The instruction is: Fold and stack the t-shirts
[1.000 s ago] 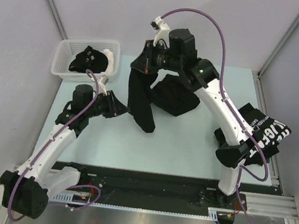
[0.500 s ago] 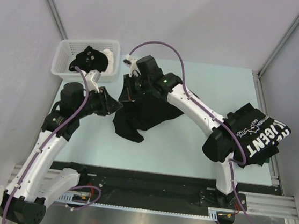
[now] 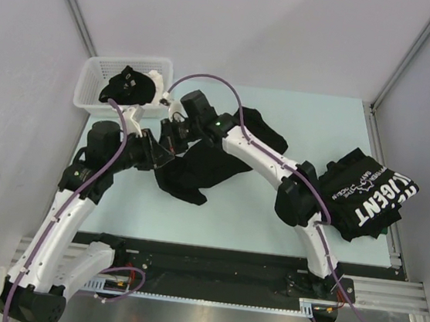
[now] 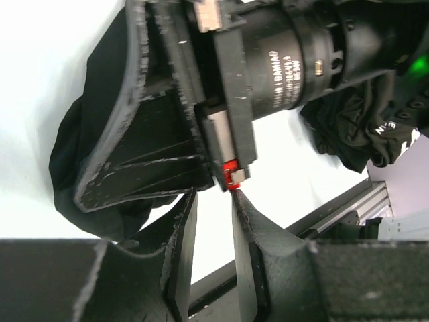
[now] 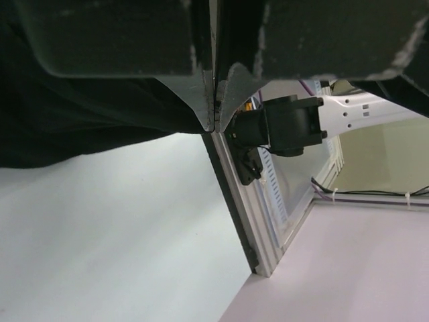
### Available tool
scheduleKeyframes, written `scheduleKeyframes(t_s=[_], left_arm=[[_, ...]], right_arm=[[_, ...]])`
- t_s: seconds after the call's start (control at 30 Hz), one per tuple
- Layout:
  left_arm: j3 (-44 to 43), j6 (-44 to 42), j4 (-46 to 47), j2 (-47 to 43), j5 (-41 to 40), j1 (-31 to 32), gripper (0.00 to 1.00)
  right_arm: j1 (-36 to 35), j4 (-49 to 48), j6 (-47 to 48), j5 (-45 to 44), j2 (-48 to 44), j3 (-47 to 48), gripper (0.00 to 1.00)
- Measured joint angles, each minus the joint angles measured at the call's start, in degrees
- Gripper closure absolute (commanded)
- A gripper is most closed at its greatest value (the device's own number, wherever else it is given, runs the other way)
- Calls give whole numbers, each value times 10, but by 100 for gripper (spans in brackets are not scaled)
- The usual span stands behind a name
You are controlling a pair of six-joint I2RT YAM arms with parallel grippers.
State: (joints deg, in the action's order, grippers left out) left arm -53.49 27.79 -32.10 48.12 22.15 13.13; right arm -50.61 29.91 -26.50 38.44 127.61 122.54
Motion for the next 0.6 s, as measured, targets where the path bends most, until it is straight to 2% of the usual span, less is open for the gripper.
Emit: scheduleKeyframes(t_s=[0.07,0.2,0.23,0.27,0.3,0.4,0.6], left_arm=[[0,0,0,-4,2,0,68],[0,1,7,-14,11,0,68],[1,1,10,-14,16,1,68],[2,2,11,-14,21,1,68],[4,2,12,-14,26,1,68],[20,1,14,-13,36,2,68],[33,-5,13,-1,31,2,69]], right_arm=[[-3,1,0,10,11,18,100],[-7,4,3,23,35,66,75],[-8,5,4,23,38,74,73],[-8,6,9,21,39,82,67],[-8,6,15,19,39,89,55],[-2,6,24,13,38,101,42],[40,21,42,-22,24,81,37]])
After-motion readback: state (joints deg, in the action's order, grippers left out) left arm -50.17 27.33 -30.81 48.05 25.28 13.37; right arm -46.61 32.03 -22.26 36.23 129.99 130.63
